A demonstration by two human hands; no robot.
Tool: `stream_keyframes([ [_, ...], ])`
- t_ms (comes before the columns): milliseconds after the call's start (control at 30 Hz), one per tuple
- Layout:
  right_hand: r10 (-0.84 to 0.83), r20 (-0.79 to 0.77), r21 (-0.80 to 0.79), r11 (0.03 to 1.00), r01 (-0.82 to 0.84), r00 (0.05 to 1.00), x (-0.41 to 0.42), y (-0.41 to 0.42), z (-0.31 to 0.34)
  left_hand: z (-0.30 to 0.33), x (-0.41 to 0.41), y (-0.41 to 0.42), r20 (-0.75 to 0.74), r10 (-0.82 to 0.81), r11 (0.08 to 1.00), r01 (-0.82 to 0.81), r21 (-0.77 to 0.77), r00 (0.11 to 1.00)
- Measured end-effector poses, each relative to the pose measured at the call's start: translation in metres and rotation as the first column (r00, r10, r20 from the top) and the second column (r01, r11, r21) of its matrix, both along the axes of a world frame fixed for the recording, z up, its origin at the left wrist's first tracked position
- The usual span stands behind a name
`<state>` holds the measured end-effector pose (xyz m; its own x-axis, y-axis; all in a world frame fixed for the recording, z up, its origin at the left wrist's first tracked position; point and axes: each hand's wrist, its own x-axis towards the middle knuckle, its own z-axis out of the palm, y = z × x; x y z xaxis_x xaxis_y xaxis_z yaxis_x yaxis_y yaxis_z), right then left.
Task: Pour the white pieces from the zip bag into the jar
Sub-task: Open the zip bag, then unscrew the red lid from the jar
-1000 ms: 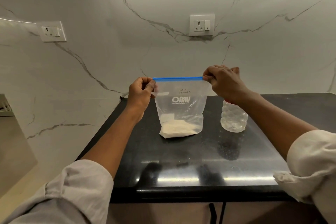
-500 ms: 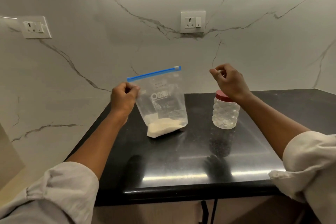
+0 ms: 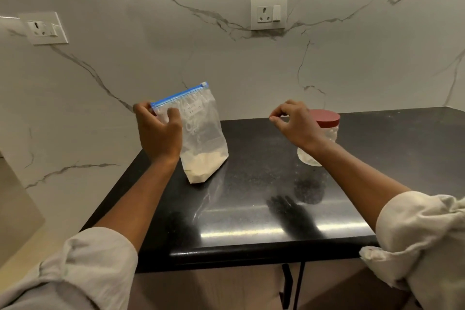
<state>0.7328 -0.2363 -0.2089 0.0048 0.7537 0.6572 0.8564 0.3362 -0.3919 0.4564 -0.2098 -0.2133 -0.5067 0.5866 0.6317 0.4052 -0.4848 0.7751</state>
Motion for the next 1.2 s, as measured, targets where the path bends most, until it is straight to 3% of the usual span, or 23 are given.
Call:
stream_keyframes([
  [100, -0.241, -0.045, 0.163, 0.956, 0.245, 0.97, 0.021, -0.005, 0.007, 0.006, 0.004, -0.004, -0.038, 0.196, 0.97, -0.188, 0.155, 0.98],
  [167, -0.404, -0.152, 0.175, 0.887, 0.427, 0.902, 0.044, -0.01, 0.012, 0.01, 0.009, -0.007, -0.129, 0.272, 0.928, -0.225, 0.297, 0.953],
  [233, -0.502, -0.164, 0.005, 0.86, 0.51, 0.849, 0.064, -0.011, 0.012, 0.012, 0.02, -0.01, -0.252, 0.256, 0.893, -0.129, 0.43, 0.933],
  [300, -0.524, -0.069, -0.205, 0.84, 0.502, 0.849, 0.076, -0.012, 0.005, 0.01, 0.035, -0.012, -0.401, 0.18, 0.871, 0.044, 0.489, 0.898],
  [367, -0.45, -0.084, -0.325, 0.856, 0.403, 0.889, 0.079, -0.013, -0.004, 0.006, 0.051, -0.015, -0.515, 0.013, 0.877, 0.238, 0.417, 0.857],
  [433, -0.369, -0.13, -0.348, 0.886, 0.306, 0.92, 0.076, -0.014, -0.009, -0.001, 0.064, -0.018, -0.575, -0.147, 0.894, 0.357, 0.272, 0.805],
  [633, -0.225, -0.101, -0.277, 0.942, 0.19, 0.969, 0.029, -0.015, -0.014, -0.015, 0.078, -0.018, -0.646, -0.353, 0.888, 0.46, -0.003, 0.677],
  [700, -0.119, -0.116, -0.273, 0.959, 0.084, 0.986, 0.001, -0.018, -0.015, -0.021, 0.08, -0.015, -0.637, -0.518, 0.832, 0.509, -0.22, 0.571],
  [800, -0.031, -0.125, -0.287, 0.958, -0.006, 0.992, -0.036, -0.021, -0.017, -0.042, 0.08, -0.012, -0.515, -0.747, 0.658, 0.582, -0.477, 0.421],
  [900, -0.043, -0.069, -0.319, 0.948, 0.019, 0.997, -0.055, -0.021, -0.015, -0.066, 0.078, -0.006, -0.313, -0.812, 0.583, 0.661, -0.472, 0.492],
  [1000, -0.096, 0.094, -0.376, 0.918, 0.124, 0.991, -0.064, -0.016, -0.007, -0.077, 0.076, 0.001, -0.187, -0.796, 0.592, 0.674, -0.441, 0.576],
  [1200, -0.181, 0.322, -0.338, 0.895, 0.291, 0.929, -0.067, -0.004, 0.01, -0.082, 0.078, 0.009, -0.142, -0.831, 0.536, 0.707, -0.461, 0.537],
])
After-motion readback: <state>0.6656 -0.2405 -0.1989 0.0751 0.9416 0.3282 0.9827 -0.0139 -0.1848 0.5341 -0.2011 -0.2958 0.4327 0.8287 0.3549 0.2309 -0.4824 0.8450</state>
